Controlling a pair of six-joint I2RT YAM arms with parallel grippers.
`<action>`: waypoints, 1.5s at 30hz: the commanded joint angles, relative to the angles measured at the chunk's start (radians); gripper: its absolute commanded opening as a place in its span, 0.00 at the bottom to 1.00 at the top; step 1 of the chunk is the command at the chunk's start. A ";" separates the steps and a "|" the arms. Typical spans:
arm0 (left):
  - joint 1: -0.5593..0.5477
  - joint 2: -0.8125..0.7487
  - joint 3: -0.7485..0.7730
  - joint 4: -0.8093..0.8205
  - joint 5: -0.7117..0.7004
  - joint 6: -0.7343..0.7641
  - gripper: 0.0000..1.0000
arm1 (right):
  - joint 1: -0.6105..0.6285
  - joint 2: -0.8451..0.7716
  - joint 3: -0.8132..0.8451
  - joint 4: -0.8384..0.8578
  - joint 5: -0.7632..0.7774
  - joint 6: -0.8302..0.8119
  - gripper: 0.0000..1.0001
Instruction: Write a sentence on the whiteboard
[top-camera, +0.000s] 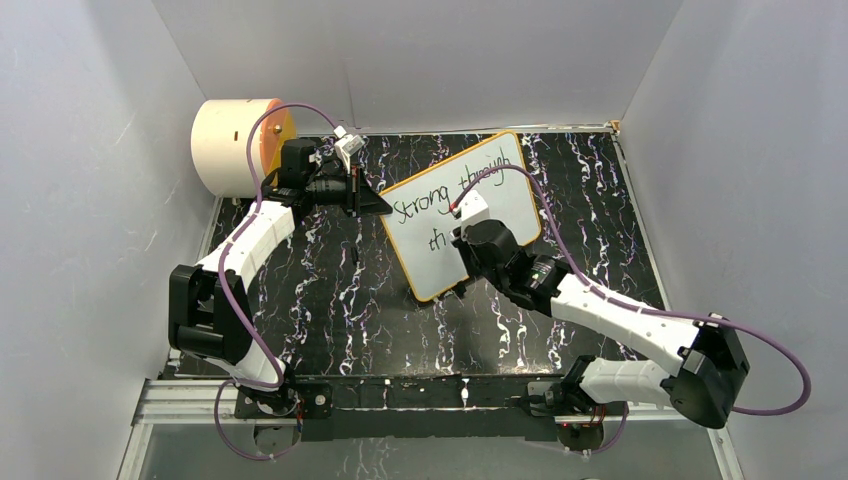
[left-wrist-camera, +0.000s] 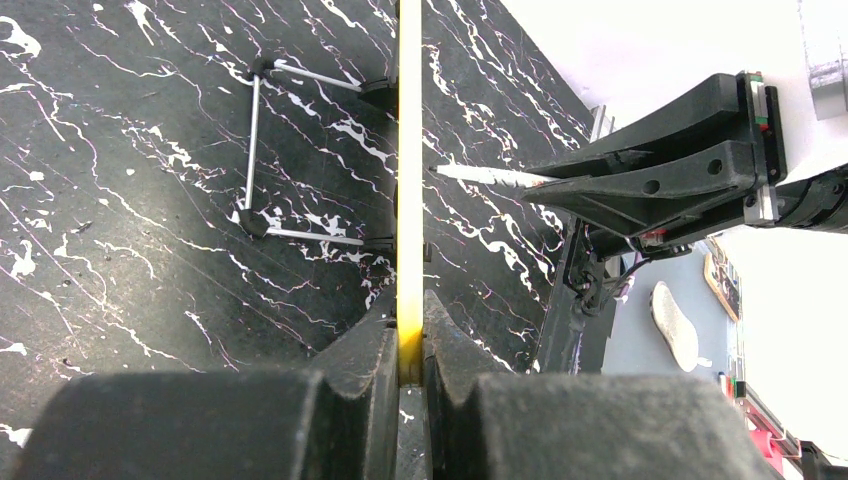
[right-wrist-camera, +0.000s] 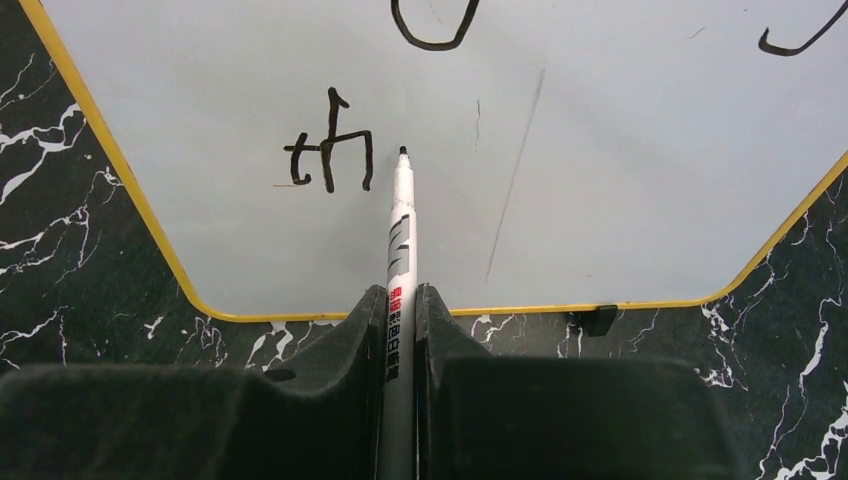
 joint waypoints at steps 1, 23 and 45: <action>0.001 -0.032 -0.004 -0.021 0.003 0.004 0.00 | -0.006 0.009 0.007 0.061 -0.018 -0.016 0.00; 0.001 -0.031 -0.004 -0.021 0.006 0.004 0.00 | -0.030 0.037 -0.004 0.058 -0.031 -0.024 0.00; 0.001 -0.026 -0.002 -0.021 0.011 0.003 0.00 | -0.048 0.035 -0.005 0.060 -0.023 -0.029 0.00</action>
